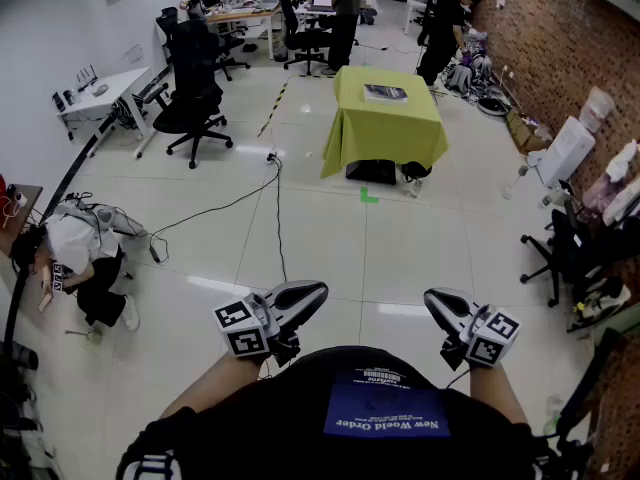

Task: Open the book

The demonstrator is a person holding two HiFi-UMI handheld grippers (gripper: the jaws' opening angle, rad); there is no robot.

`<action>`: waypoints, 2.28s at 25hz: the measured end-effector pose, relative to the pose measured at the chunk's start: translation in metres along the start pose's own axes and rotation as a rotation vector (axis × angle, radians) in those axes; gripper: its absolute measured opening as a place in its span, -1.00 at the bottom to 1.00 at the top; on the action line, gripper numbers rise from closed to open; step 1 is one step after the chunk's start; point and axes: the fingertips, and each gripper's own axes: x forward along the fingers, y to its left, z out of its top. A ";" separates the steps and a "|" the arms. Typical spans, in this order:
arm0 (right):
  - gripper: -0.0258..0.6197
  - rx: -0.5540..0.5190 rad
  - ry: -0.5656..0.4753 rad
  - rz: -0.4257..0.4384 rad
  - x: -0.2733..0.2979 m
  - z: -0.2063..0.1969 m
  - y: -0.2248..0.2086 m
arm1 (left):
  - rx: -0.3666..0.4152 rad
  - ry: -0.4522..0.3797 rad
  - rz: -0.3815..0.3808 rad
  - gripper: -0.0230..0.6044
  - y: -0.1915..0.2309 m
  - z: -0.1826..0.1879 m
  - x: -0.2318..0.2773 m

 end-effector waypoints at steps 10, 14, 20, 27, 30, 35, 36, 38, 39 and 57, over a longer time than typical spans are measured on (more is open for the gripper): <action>-0.96 0.025 0.003 -0.032 0.030 0.001 -0.026 | -0.041 0.029 -0.018 -0.89 0.048 0.009 0.006; -0.96 0.039 -0.019 -0.019 0.029 0.009 -0.071 | -0.025 0.038 0.001 -0.89 0.068 0.012 0.040; -0.96 -0.001 -0.032 0.050 0.015 0.051 -0.162 | 0.017 0.003 0.037 -0.89 0.090 0.035 0.137; -0.96 -0.034 -0.059 0.093 -0.008 0.095 -0.258 | 0.050 -0.014 0.036 -0.89 0.109 0.044 0.241; -0.96 -0.024 -0.063 0.099 -0.003 0.103 -0.285 | 0.043 0.015 0.034 -0.89 0.125 0.046 0.266; -0.96 -0.009 -0.047 0.091 0.027 0.105 -0.331 | 0.022 0.022 0.027 -0.89 0.175 0.055 0.291; -0.96 -0.012 -0.044 0.087 0.036 0.107 -0.339 | 0.021 0.022 0.022 -0.89 0.187 0.057 0.294; -0.96 -0.029 -0.042 0.075 0.056 0.118 -0.356 | 0.022 0.019 0.005 -0.89 0.213 0.068 0.301; -0.96 -0.040 -0.044 0.064 0.068 0.127 -0.364 | 0.023 0.016 -0.006 -0.89 0.228 0.077 0.303; -0.96 -0.030 -0.031 -0.014 0.270 0.211 -0.507 | 0.011 0.050 -0.036 -0.89 0.465 0.206 0.330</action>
